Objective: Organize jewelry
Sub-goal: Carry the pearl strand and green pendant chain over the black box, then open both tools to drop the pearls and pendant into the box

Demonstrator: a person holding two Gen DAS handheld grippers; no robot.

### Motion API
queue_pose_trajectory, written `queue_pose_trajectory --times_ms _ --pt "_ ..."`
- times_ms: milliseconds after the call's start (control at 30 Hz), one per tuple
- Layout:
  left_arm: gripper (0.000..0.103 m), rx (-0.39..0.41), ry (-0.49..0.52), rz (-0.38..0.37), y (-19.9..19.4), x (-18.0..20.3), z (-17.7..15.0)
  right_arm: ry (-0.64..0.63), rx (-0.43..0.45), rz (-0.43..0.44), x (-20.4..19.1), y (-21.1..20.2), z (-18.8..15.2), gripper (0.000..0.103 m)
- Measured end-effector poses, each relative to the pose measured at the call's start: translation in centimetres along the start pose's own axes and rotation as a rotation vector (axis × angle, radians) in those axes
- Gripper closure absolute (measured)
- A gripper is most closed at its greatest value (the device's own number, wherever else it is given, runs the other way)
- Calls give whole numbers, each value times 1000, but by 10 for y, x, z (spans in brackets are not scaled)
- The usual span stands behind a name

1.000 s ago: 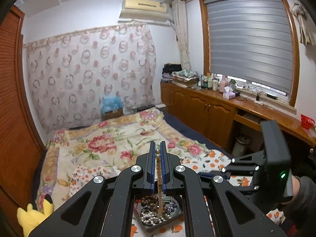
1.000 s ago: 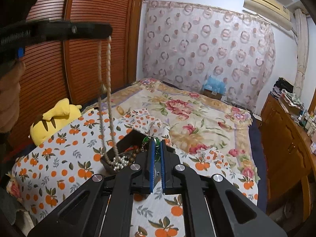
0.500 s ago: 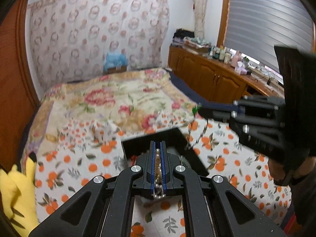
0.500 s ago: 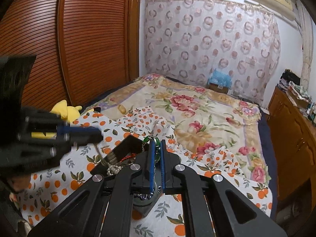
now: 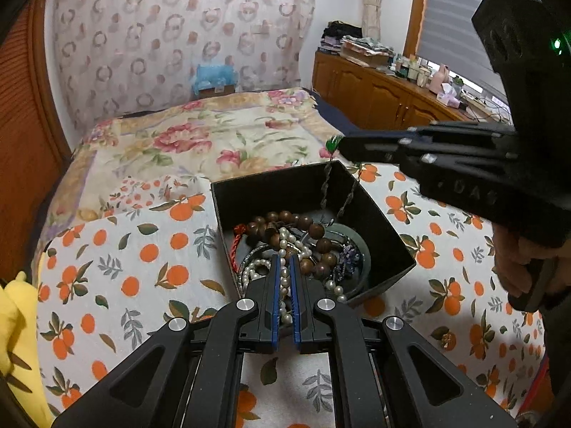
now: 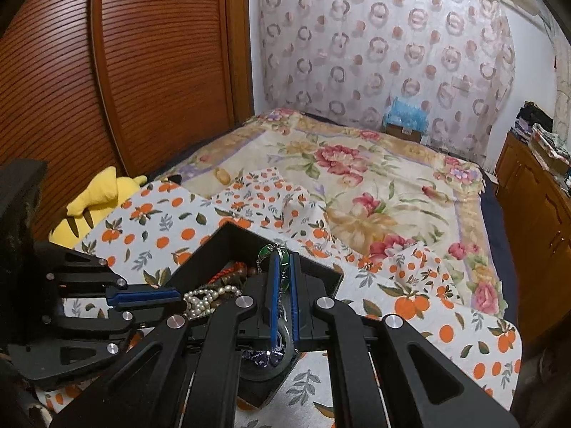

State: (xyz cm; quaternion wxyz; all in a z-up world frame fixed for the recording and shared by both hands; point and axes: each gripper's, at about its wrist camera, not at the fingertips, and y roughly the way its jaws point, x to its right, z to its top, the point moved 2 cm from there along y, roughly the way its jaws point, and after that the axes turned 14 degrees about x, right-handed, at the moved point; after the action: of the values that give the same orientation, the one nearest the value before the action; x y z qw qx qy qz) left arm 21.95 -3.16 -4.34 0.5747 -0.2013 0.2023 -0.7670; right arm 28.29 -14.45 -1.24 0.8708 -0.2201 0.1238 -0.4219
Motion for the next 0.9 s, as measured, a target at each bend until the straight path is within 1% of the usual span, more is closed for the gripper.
queue_pose_trajectory --times_ms 233,433,467,500,567,833,900 --pt "99 -1 -2 0 1 -1 -1 9 -35 18 -6 10 -14 97" --pt "97 0 2 9 -1 -1 -2 23 -26 20 -6 6 -16 96" --pt "96 1 0 7 -1 -2 -2 27 -24 21 -6 5 -16 96" --pt "90 3 -3 5 -2 -2 -3 30 -22 20 -5 4 -16 96" --pt "80 10 -3 10 -5 -3 -4 37 -19 20 -3 0 -17 96" --pt "78 11 -4 22 -16 -5 -12 48 -8 5 1 -9 -18 94" --pt "72 11 -6 25 -20 -6 -15 48 -1 6 1 -15 -18 94"
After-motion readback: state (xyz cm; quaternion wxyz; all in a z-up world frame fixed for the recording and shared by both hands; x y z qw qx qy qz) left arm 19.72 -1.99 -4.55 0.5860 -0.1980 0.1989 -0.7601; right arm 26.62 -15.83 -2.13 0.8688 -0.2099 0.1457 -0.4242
